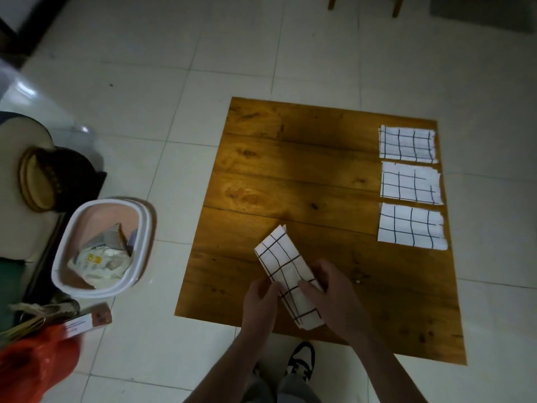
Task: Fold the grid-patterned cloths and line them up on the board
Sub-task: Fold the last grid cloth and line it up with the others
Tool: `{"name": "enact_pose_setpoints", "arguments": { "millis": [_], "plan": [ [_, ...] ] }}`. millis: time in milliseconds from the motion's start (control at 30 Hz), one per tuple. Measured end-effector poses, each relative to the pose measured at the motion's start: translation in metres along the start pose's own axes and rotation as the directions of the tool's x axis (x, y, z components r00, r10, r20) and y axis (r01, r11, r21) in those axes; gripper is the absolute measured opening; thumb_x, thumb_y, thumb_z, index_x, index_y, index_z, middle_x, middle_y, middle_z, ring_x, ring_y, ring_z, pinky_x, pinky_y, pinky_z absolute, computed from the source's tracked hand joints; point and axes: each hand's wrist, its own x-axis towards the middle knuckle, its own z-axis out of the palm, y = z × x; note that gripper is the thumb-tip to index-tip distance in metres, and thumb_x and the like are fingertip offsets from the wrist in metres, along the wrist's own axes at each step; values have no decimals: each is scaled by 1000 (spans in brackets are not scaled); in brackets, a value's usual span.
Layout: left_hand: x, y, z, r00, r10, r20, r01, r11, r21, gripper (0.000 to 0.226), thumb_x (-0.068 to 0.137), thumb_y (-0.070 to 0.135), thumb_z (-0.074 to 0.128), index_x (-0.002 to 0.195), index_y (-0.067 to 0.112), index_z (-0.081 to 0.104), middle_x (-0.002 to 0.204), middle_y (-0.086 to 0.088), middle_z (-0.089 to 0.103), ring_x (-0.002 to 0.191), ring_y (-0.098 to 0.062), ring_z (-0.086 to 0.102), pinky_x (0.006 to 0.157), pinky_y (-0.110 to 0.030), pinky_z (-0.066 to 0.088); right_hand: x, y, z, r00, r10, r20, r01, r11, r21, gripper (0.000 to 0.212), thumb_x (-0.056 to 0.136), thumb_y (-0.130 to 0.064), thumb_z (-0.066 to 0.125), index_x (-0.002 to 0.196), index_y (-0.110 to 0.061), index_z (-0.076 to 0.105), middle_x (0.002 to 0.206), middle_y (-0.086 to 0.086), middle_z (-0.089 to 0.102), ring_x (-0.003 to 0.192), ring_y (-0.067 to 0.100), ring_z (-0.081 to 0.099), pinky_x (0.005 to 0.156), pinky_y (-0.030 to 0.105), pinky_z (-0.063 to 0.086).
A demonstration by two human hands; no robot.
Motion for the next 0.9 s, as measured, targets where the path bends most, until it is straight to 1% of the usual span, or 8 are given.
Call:
{"name": "enact_pose_setpoints", "arguments": {
  "millis": [267,367,467,533,667,733,833,900],
  "plan": [
    [-89,74,-35,979,89,185,-58,984,-170,21,103,22,63,111,6,73,111,-20,74,108,-38,70,92,-54,58,-65,-70,-21,993,63,-103,-47,987,156,21,98,-24,69,115,-34,63,102,-14,76,95,3,72,78,26,60],
    [-123,105,-45,976,134,172,-108,983,-150,16,100,21,66,102,6,72,107,-20,70,109,-38,65,94,-48,53,-92,-97,-27,986,62,-153,-41,990,137,19,98,-25,69,113,-36,64,100,-17,75,95,-1,70,81,23,59],
    [-157,135,-52,960,190,208,-166,978,-124,13,102,16,62,95,18,72,94,3,76,103,-22,68,85,-37,51,-116,-114,-35,972,80,-222,-52,990,133,8,97,-34,70,98,-27,66,88,-3,68,85,17,66,74,34,57],
    [-178,153,-54,957,178,229,-155,981,-114,20,103,15,60,92,30,66,77,23,73,91,-6,67,75,-28,45,-133,-125,-38,964,111,-242,-60,975,212,13,96,-38,70,96,-26,64,86,1,63,84,19,60,70,30,50],
    [-205,172,-55,913,208,352,-193,978,-80,26,104,13,58,98,38,57,80,24,70,77,7,64,63,-19,46,-162,-141,-43,956,235,-176,-132,878,459,37,90,-51,74,123,-41,64,122,-16,63,111,2,55,96,41,44],
    [-209,172,-56,904,241,355,-235,970,-61,25,105,12,57,100,36,64,86,19,76,86,2,69,69,-18,54,-173,-143,-46,960,248,-127,-134,811,570,51,84,-57,79,130,-39,67,130,-10,69,121,15,63,109,51,46],
    [-223,176,-53,871,277,406,-300,954,-6,28,104,14,59,99,36,75,100,9,79,108,-22,73,95,-43,60,-196,-149,-54,968,199,-153,-28,690,724,28,97,-28,70,123,-19,73,120,9,76,117,30,70,104,49,53],
    [-234,177,-48,843,283,457,-326,945,17,25,105,10,57,101,30,72,91,14,80,92,-9,76,79,-29,63,-210,-149,-60,954,180,-239,50,691,721,25,99,-25,68,121,-17,74,120,9,76,118,30,69,109,50,50]
  ]
}}
